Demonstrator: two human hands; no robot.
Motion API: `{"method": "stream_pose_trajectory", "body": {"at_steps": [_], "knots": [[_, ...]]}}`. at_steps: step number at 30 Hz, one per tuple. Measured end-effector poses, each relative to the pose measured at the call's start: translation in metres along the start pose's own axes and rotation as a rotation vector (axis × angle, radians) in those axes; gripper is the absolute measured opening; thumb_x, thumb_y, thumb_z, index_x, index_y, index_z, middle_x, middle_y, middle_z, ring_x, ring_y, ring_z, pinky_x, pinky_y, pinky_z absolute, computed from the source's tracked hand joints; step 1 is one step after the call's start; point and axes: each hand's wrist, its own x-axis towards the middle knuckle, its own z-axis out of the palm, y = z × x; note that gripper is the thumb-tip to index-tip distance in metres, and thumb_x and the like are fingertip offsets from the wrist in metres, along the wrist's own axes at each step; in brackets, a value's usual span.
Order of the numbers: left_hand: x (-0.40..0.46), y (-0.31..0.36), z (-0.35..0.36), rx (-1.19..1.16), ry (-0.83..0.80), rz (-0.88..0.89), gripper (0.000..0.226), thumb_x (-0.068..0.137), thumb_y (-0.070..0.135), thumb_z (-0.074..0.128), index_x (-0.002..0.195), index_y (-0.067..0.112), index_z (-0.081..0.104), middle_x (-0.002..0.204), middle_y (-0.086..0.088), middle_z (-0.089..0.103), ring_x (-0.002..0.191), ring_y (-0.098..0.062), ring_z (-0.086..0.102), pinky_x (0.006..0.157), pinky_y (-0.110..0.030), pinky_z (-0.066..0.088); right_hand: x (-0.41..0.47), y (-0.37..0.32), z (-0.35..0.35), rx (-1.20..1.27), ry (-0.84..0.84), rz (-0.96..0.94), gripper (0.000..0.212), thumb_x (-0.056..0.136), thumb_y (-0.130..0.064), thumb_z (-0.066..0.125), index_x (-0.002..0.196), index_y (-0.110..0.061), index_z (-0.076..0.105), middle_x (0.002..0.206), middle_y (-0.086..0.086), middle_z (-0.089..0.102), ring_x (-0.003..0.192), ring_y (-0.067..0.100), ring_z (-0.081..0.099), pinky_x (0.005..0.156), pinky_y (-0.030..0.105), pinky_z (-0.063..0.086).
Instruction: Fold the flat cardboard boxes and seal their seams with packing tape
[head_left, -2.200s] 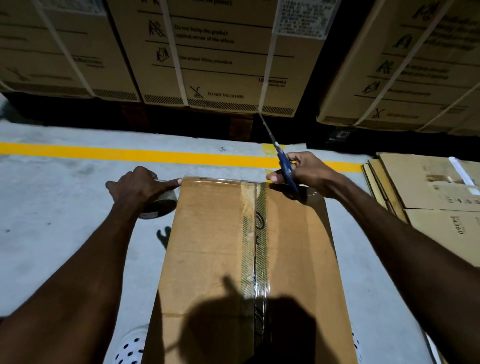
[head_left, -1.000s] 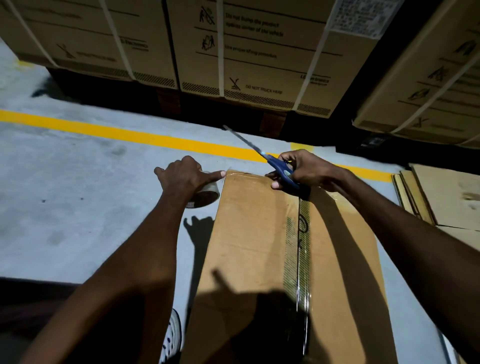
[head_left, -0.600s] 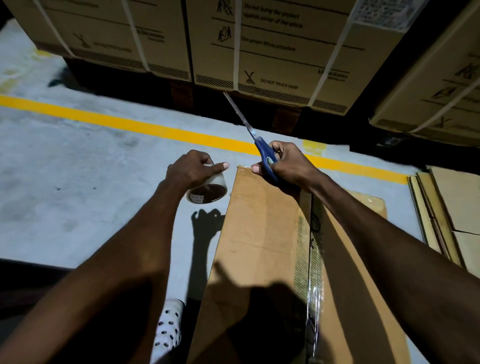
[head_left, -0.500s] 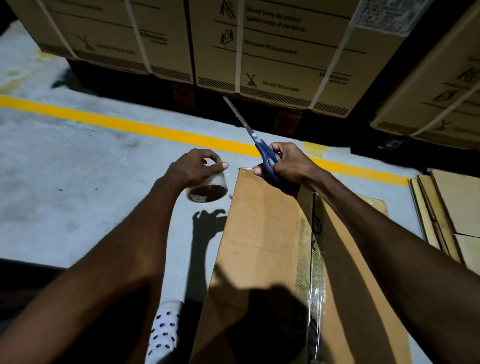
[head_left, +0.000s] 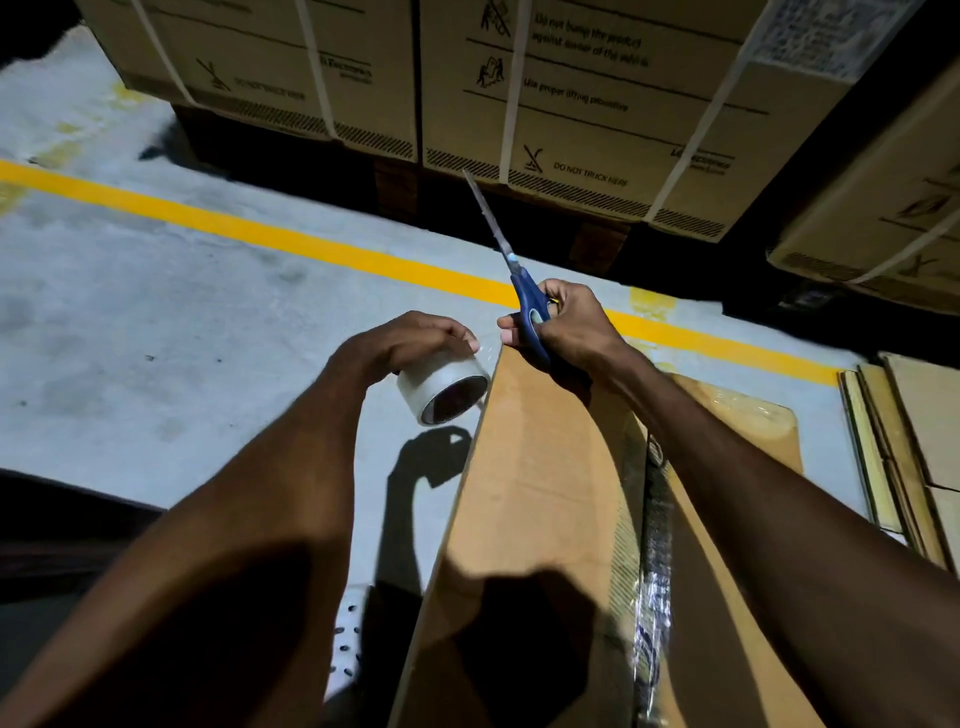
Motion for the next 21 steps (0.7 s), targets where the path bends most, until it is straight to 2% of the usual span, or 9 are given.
{"method": "stream_pose_trajectory", "body": {"at_steps": [2, 3, 5, 6, 9, 11, 13, 16, 21], "knots": [[0.000, 0.001, -0.003, 0.018, 0.000, 0.010, 0.014, 0.093, 0.024, 0.064, 0.104, 0.022, 0.072, 0.103, 0.000, 0.068, 0.084, -0.017, 0.059, 0.064, -0.025, 0.043, -0.001, -0.004, -0.001, -0.136, 0.083, -0.066, 0.036, 0.066, -0.037, 0.091, 0.083, -0.023, 0.062, 0.082, 0.009, 0.069, 0.080, 0.030, 0.072, 0.064, 0.052, 0.060], [0.001, 0.001, -0.003, 0.022, 0.011, 0.026, 0.012, 0.094, 0.023, 0.063, 0.102, 0.022, 0.071, 0.107, -0.002, 0.068, 0.086, -0.019, 0.059, 0.066, -0.026, 0.044, -0.004, -0.007, -0.002, -0.165, 0.130, -0.119, 0.038, 0.065, -0.047, 0.090, 0.082, -0.025, 0.065, 0.081, 0.007, 0.068, 0.082, 0.028, 0.071, 0.068, 0.050, 0.059], [0.002, 0.001, -0.001, 0.042, 0.028, 0.070, 0.009, 0.095, 0.020, 0.062, 0.098, 0.022, 0.070, 0.110, -0.003, 0.068, 0.092, -0.021, 0.059, 0.072, -0.027, 0.044, -0.024, -0.023, 0.002, -0.073, 0.218, -0.217, 0.033, 0.074, -0.048, 0.085, 0.088, -0.022, 0.071, 0.085, 0.007, 0.072, 0.083, 0.024, 0.071, 0.070, 0.040, 0.057], [0.003, 0.002, 0.000, 0.050, 0.041, 0.088, 0.009, 0.095, 0.019, 0.061, 0.096, 0.021, 0.070, 0.108, -0.002, 0.067, 0.093, -0.021, 0.058, 0.073, -0.026, 0.043, -0.039, -0.033, 0.005, 0.025, 0.221, -0.213, 0.034, 0.080, -0.044, 0.083, 0.094, -0.015, 0.072, 0.086, 0.010, 0.074, 0.083, 0.022, 0.074, 0.069, 0.037, 0.057], [0.007, 0.006, -0.002, 0.085, 0.087, 0.121, 0.013, 0.091, 0.018, 0.063, 0.083, 0.025, 0.070, 0.100, 0.002, 0.065, 0.095, -0.021, 0.058, 0.076, -0.026, 0.044, -0.088, -0.050, 0.012, 0.253, 0.066, 0.020, 0.039, 0.082, -0.043, 0.078, 0.095, -0.007, 0.071, 0.085, 0.015, 0.076, 0.078, 0.026, 0.075, 0.071, 0.047, 0.059], [0.009, 0.011, -0.006, 0.169, 0.146, 0.122, 0.014, 0.079, 0.029, 0.060, 0.074, 0.035, 0.072, 0.102, 0.008, 0.068, 0.102, -0.021, 0.061, 0.089, -0.034, 0.049, -0.118, -0.047, 0.017, 0.308, -0.061, 0.245, 0.059, 0.073, -0.057, 0.074, 0.099, -0.004, 0.069, 0.087, 0.015, 0.076, 0.079, 0.033, 0.072, 0.075, 0.054, 0.054], [0.006, 0.017, -0.010, 0.277, 0.186, 0.120, 0.021, 0.076, 0.031, 0.054, 0.078, 0.041, 0.072, 0.103, 0.016, 0.067, 0.105, -0.020, 0.061, 0.096, -0.039, 0.049, -0.141, -0.034, 0.022, 0.309, -0.163, 0.384, 0.077, 0.072, -0.069, 0.065, 0.110, -0.002, 0.066, 0.090, 0.014, 0.076, 0.086, 0.033, 0.073, 0.079, 0.055, 0.057], [0.001, 0.023, -0.013, 0.350, 0.188, 0.141, 0.024, 0.078, 0.029, 0.050, 0.084, 0.036, 0.072, 0.108, 0.013, 0.063, 0.108, -0.023, 0.057, 0.094, -0.039, 0.047, -0.157, -0.017, 0.029, 0.294, -0.204, 0.457, 0.083, 0.082, -0.077, 0.051, 0.113, -0.001, 0.066, 0.083, 0.011, 0.074, 0.074, 0.024, 0.071, 0.073, 0.047, 0.062], [-0.001, 0.025, -0.012, 0.375, 0.196, 0.147, 0.018, 0.081, 0.029, 0.054, 0.081, 0.039, 0.069, 0.115, 0.008, 0.065, 0.109, -0.027, 0.057, 0.097, -0.042, 0.048, -0.161, -0.015, 0.042, 0.334, -0.238, 0.470, 0.084, 0.083, -0.076, 0.049, 0.110, 0.001, 0.067, 0.072, 0.010, 0.068, 0.059, 0.018, 0.063, 0.065, 0.038, 0.061]]}}
